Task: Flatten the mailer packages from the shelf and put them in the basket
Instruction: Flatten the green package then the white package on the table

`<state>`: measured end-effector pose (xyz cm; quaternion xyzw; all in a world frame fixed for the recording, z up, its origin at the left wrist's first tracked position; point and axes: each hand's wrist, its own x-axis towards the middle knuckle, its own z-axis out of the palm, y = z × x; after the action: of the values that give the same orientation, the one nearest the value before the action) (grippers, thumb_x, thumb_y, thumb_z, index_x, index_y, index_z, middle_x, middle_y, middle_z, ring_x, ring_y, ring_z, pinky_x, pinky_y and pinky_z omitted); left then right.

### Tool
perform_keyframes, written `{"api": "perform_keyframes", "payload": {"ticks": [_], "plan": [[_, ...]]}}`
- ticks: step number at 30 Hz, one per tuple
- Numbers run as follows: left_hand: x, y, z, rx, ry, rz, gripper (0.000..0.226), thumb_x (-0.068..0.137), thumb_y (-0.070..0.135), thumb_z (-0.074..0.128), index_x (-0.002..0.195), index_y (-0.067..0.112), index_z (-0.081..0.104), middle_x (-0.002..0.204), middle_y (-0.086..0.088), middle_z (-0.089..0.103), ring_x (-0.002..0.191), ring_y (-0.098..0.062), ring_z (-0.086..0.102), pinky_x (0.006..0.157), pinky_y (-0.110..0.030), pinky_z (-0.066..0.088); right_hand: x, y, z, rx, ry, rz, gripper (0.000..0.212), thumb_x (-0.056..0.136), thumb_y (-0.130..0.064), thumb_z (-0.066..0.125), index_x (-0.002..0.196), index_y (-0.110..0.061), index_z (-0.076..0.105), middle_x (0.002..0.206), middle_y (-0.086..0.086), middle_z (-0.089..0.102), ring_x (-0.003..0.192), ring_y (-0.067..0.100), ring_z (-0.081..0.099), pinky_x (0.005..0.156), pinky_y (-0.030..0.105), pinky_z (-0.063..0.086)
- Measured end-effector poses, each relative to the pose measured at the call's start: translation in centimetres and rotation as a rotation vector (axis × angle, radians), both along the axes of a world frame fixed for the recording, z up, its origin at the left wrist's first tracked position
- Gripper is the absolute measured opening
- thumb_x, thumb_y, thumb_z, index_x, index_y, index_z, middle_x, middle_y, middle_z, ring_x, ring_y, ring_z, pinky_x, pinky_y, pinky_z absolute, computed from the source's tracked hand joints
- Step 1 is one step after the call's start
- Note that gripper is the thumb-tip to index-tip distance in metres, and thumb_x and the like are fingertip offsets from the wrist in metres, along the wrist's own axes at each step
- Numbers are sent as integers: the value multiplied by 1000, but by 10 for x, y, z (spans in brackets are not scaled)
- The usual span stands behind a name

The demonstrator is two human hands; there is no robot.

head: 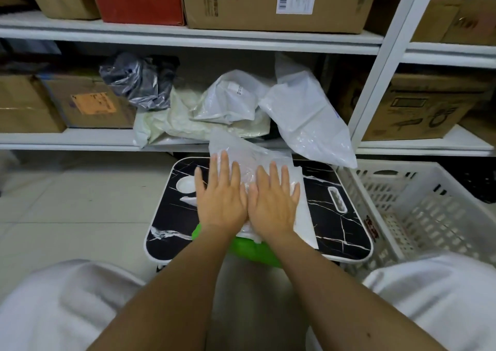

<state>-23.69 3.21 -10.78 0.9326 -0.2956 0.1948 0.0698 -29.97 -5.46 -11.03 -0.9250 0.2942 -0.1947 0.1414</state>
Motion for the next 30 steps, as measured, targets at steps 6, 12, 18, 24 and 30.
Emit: {"api": "perform_keyframes", "payload": {"ticks": [6, 12, 18, 24, 30], "plan": [[34, -23, -4, 289, 63, -203, 56, 101, 39, 8, 154, 23, -3, 161, -2, -13, 147, -22, -15, 117, -53, -3, 21, -34, -17, 66, 310, 124, 54, 102, -47, 9, 154, -36, -3, 163, -6, -9, 148, 19, -15, 117, 56, -5], [17, -10, -72, 374, 347, -178, 57, 100, 48, 7, 153, 29, -5, 161, -5, -12, 147, -27, -13, 115, -57, 3, -5, -22, -90, 19, 431, 200, 72, 83, -52, -10, 153, -39, -3, 164, 0, -4, 150, 27, -3, 115, 60, 6], [14, -8, -98, 311, 407, -166, 70, 82, 58, -20, 146, 31, -22, 159, -4, -22, 146, -29, -19, 115, -57, 6, -2, -21, -116, -11, 388, 185, 61, 100, -48, 27, 152, -37, -2, 163, 4, 3, 150, 30, 2, 113, 60, 10], [14, -6, -96, 252, 445, -174, 71, 88, 59, -14, 152, 31, -4, 161, -5, -7, 148, -28, -5, 117, -49, 13, -1, -18, -117, -65, 230, 113, 48, 93, -45, 32, 139, -31, 41, 141, 6, 51, 131, 34, 48, 98, 56, 42], [42, -39, -56, 57, 267, -82, 34, 95, 15, 37, 129, 16, 42, 113, -1, 55, 99, -19, 52, 84, -30, 40, 34, -42, -78, -188, 14, 77, 28, 87, -32, 39, 83, -19, 64, 90, 1, 60, 88, 24, 55, 82, 41, 42]]}}
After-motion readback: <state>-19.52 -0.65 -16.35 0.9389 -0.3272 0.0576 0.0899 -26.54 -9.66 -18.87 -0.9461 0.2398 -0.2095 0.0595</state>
